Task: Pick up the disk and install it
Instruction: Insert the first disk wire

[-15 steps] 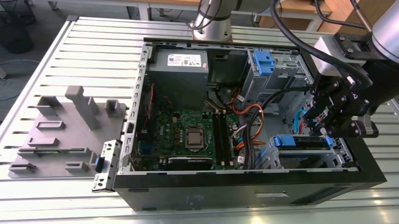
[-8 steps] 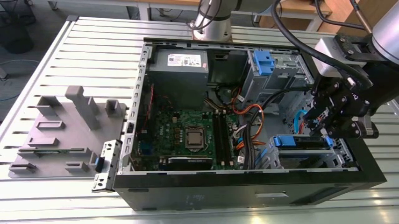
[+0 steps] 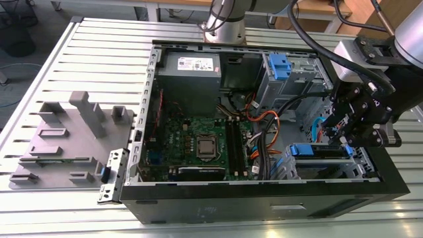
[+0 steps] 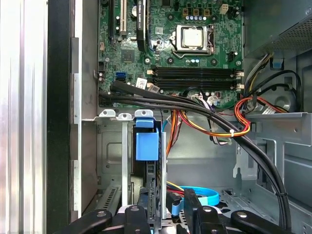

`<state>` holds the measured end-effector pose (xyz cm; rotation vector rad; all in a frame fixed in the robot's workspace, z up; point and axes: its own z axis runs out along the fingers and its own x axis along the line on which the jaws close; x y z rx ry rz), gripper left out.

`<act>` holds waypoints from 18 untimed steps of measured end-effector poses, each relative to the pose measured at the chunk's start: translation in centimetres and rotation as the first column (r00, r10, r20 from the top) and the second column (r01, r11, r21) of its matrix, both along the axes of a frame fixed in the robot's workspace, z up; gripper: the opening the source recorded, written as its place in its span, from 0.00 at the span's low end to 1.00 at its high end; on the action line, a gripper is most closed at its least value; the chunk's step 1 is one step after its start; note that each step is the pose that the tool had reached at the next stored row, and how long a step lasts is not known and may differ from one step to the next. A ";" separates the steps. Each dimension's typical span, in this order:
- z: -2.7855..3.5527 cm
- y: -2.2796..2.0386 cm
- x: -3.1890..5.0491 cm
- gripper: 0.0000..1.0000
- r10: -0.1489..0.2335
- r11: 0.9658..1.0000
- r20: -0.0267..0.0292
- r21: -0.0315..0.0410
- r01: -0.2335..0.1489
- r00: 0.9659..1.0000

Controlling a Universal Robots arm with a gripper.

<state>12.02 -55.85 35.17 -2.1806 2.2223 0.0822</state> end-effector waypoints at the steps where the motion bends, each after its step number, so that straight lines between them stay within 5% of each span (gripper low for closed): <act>1: 0.00 0.00 0.00 0.42 0.000 1.000 0.000 0.000 0.000 1.000; 6: 0.00 0.00 0.01 0.40 0.000 1.000 0.000 0.000 0.000 1.000; 12: -0.01 0.00 0.01 0.16 0.000 1.000 0.000 0.000 0.000 1.000; 18: -0.01 0.00 0.02 0.16 0.000 1.000 0.000 0.000 0.000 1.000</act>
